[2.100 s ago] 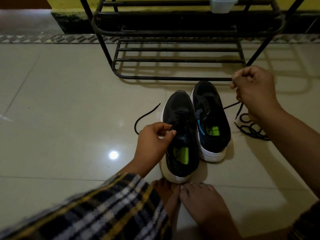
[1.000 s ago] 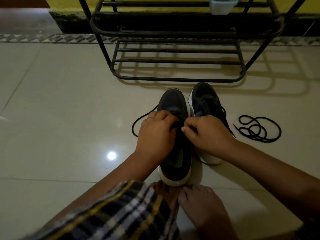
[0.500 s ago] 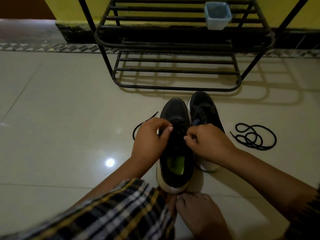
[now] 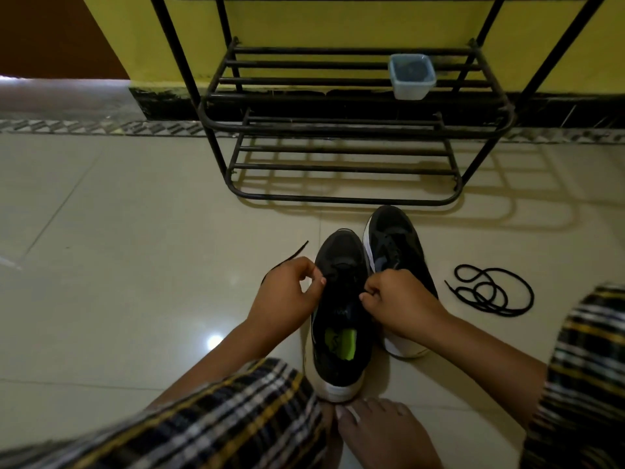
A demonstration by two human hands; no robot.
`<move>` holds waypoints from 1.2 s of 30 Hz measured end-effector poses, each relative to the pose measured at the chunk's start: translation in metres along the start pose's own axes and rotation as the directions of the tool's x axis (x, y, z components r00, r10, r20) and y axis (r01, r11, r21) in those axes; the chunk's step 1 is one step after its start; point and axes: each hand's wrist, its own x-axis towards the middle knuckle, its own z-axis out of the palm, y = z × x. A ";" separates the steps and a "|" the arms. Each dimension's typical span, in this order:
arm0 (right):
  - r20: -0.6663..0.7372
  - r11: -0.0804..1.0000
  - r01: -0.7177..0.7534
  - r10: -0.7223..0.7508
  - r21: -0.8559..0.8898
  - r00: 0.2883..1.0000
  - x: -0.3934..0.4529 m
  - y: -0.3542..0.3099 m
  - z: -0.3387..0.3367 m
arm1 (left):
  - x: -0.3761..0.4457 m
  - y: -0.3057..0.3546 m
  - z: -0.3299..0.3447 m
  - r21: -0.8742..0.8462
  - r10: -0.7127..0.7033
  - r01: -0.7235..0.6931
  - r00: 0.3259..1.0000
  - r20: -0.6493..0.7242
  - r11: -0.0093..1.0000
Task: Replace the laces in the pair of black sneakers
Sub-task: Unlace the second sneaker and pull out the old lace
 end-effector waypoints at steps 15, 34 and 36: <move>0.095 0.990 0.130 -0.135 0.061 0.986 -0.016 0.004 0.004 | 0.014 0.014 0.032 0.381 0.126 -0.140 0.990 0.063 0.914; 0.012 0.981 0.147 -0.150 0.127 0.989 -0.023 0.012 0.017 | -0.007 -0.031 0.019 -0.386 -0.345 0.225 0.896 -0.278 0.895; 0.006 0.981 0.143 -0.145 0.130 0.989 -0.023 0.011 0.018 | -0.011 -0.028 0.019 -0.337 -0.278 0.171 0.912 -0.302 0.926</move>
